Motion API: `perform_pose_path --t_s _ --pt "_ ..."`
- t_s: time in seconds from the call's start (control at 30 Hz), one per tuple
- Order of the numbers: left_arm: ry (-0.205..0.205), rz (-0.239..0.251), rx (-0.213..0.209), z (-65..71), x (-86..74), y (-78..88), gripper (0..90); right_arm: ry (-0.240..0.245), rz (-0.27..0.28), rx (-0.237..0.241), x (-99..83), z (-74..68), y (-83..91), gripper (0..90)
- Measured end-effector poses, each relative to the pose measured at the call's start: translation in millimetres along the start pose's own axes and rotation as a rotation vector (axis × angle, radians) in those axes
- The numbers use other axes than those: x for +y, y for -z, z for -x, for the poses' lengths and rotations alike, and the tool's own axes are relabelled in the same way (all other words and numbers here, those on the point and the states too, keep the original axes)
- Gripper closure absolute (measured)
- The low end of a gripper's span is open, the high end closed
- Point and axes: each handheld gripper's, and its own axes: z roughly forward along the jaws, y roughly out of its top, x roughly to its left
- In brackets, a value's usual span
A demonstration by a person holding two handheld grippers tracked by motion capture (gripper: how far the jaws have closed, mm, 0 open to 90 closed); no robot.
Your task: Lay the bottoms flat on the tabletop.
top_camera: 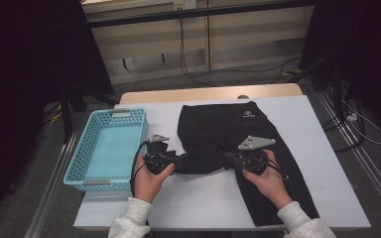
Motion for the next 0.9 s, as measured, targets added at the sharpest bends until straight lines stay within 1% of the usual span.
perform_pose_path --t_s 0.07,0.1,0.13,0.2,0.27,0.3,0.37,0.43,0.47,0.5,0.57,0.63,0.67,0.7,0.73,0.8,0.83,0.9 --pt "-0.002 -0.001 -0.022 0.0 -1.7 -0.3 37.2 -0.006 0.011 -0.009 0.8 1.5 -0.2 89.3" --pt "-0.001 -0.007 -0.025 -0.2 -2.1 0.8 36.6 -0.007 0.013 -0.012 1.2 2.3 -0.4 89.3" --pt "0.001 0.003 -0.025 0.0 -2.6 2.0 35.9 -0.014 0.017 -0.02 1.4 3.3 -0.7 89.3" --pt "-0.003 -0.001 -0.041 1.1 -3.0 3.7 36.6 -0.025 0.018 -0.023 0.6 6.3 -2.7 89.3" --pt "-0.02 -0.005 -0.038 2.0 -4.2 4.8 36.6 -0.033 0.014 -0.035 -0.3 8.7 -4.5 89.3" --pt "-0.023 -0.006 -0.039 2.5 -5.0 4.9 36.6 -0.039 0.019 -0.036 -0.4 9.7 -5.0 89.3" --pt "-0.041 -0.027 -0.034 2.7 -6.9 4.1 36.6 -0.043 0.025 -0.045 0.6 10.9 -5.3 89.3" --pt "-0.047 -0.039 -0.023 2.6 -9.1 2.0 36.6 -0.044 0.027 -0.039 1.9 12.1 -5.9 89.2" --pt "-0.048 -0.038 -0.021 3.1 -10.3 0.0 36.7 -0.043 0.03 -0.044 2.4 12.8 -6.5 89.3" --pt "-0.058 -0.054 -0.029 3.4 -10.9 -1.3 37.9 -0.048 0.032 -0.044 2.7 13.7 -7.1 89.2" --pt "-0.072 -0.064 -0.028 5.3 -11.7 -4.1 39.7 -0.047 0.026 -0.05 3.3 15.7 -8.8 89.1" --pt "-0.077 -0.08 -0.03 6.4 -12.1 -7.1 44.4 -0.05 0.028 -0.049 3.4 17.0 -10.8 89.0" --pt "-0.076 -0.086 -0.023 7.2 -13.0 -9.4 49.8 -0.052 0.027 -0.041 3.3 16.9 -11.7 89.0" --pt "-0.077 -0.098 -0.023 7.4 -13.9 -11.6 53.9 -0.044 0.024 -0.037 3.1 16.5 -12.7 89.0" --pt "-0.071 -0.111 -0.026 7.4 -15.0 -14.1 55.1 -0.037 0.019 -0.033 2.9 15.7 -13.1 89.0" --pt "-0.065 -0.149 -0.035 6.1 -17.0 -19.1 63.9 -0.029 0.017 -0.029 2.9 14.6 -13.1 89.0" --pt "-0.058 -0.16 -0.038 5.7 -18.1 -21.7 67.1 -0.028 0.018 -0.028 3.1 14.2 -12.7 89.0" --pt "-0.051 -0.17 -0.046 5.7 -19.0 -24.3 76.7 -0.024 0.019 -0.026 3.4 13.8 -11.0 89.0"
